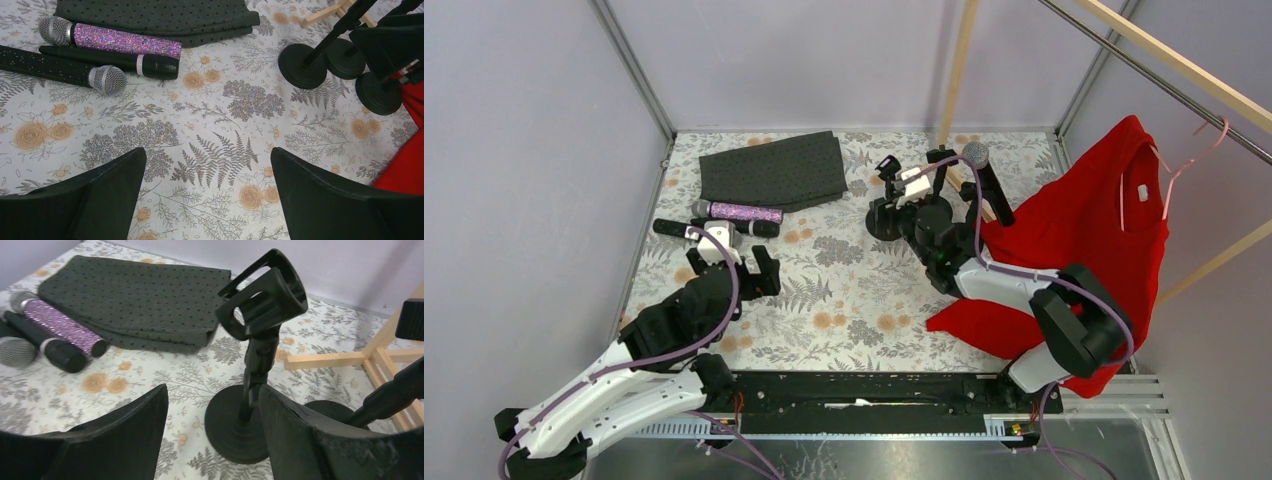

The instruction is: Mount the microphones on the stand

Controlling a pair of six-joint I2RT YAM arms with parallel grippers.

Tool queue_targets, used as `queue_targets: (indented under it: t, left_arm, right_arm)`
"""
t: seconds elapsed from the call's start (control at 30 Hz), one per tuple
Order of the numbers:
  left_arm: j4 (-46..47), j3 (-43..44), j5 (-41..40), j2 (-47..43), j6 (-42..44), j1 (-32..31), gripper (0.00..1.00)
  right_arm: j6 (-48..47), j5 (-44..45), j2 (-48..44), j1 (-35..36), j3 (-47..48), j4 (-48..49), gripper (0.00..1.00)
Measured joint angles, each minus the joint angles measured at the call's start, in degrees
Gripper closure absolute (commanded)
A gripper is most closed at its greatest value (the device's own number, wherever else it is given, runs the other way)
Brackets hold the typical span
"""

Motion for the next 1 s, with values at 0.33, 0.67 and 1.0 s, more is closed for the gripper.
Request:
queue_targets:
  t: [0.33, 0.67, 1.0]
  left_arm:
    - [0.11, 0.00, -0.09, 0.74, 0.02, 0.00, 0.01]
    - [0.44, 0.00, -0.13, 1.03, 0.07, 0.00, 0.01]
    - [1.09, 0.00, -0.13, 1.05, 0.09, 0.00, 0.01]
  right_arm:
    - [-3.30, 0.85, 9.86, -4.28, 7.21, 1.01, 0.30]
    - [-6.60, -0.74, 17.03, -5.73, 13.20, 3.56, 0.45]
    - [-9.70, -3.17, 20.31, -6.23, 13.38, 8.35, 0.72]
